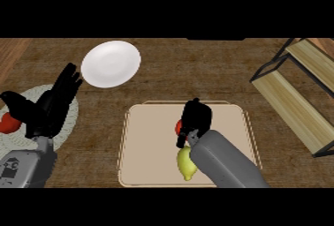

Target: Pick the tomato from the tray and place it in the tiered shelf

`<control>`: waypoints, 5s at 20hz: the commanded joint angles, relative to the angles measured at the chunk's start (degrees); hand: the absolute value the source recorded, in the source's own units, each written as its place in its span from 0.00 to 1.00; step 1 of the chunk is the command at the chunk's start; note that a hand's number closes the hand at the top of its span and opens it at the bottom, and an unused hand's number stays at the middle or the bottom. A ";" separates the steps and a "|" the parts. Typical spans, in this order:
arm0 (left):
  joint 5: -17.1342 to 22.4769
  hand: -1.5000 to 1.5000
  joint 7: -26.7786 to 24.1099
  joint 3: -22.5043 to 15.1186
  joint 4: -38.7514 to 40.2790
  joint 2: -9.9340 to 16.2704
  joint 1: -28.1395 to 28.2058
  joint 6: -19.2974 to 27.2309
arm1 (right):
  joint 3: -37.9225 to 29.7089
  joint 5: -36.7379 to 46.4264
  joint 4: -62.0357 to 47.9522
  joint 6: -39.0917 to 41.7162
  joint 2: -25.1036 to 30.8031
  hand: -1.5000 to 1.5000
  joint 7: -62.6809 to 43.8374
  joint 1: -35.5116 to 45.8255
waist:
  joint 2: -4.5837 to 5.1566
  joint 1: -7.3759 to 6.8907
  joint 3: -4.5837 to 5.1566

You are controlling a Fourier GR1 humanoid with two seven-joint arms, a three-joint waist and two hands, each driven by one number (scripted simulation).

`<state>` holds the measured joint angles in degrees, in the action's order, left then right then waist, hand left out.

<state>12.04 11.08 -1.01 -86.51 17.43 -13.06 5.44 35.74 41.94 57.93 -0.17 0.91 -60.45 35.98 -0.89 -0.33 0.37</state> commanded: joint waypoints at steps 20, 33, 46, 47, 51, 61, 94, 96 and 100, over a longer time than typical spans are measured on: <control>-1.45 0.50 -0.09 2.20 0.75 -0.77 1.16 0.29 | 20.74 12.02 63.09 -10.72 13.17 1.00 10.17 -26.07 | 0.09 3.01 -0.40; -1.88 0.50 -1.33 2.86 0.63 -1.16 1.02 -0.66 | -2.35 10.81 92.55 8.99 17.22 1.00 -3.06 -23.08 | 0.65 1.43 -0.33; -2.26 0.50 -0.31 2.50 1.25 -2.91 -0.42 -0.12 | -37.81 -7.16 81.76 19.98 17.74 1.00 5.12 -17.30 | 0.69 2.04 -0.45; -1.44 0.50 3.14 2.88 -1.44 -1.25 -0.54 -0.78 | -39.25 -7.63 81.94 19.80 16.91 1.00 5.40 -17.86 | 0.49 1.60 -0.49; -0.80 0.50 1.63 4.48 1.44 0.24 -0.79 -2.90 | -52.78 -15.24 73.03 18.06 18.64 1.00 13.58 -16.31 | 0.81 1.42 -0.49; -4.45 0.50 -1.23 1.74 -1.34 -3.82 1.79 -1.13 | -77.22 -32.17 54.25 24.37 30.11 1.00 34.44 -22.94 | 0.81 0.65 -0.42; -3.86 0.50 3.06 7.32 0.20 -2.56 -2.16 -5.67 | -84.33 -36.22 0.89 21.90 50.65 0.00 63.50 -13.48 | 0.90 0.64 -0.39; -4.52 0.50 4.67 5.45 -2.36 -4.53 -1.70 -4.24 | -85.28 -37.82 -3.38 24.84 51.75 0.00 62.25 -14.22 | 0.86 0.49 -0.41; -6.63 0.50 1.64 5.45 0.57 -5.27 -1.83 -3.24 | -89.39 -40.84 -10.92 32.21 61.07 0.00 64.59 -16.52 | 0.93 0.61 -0.41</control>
<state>6.77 13.45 4.78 -86.84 12.89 -14.48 1.21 -51.11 4.08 53.25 25.66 55.76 3.01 20.77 0.03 0.26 -0.04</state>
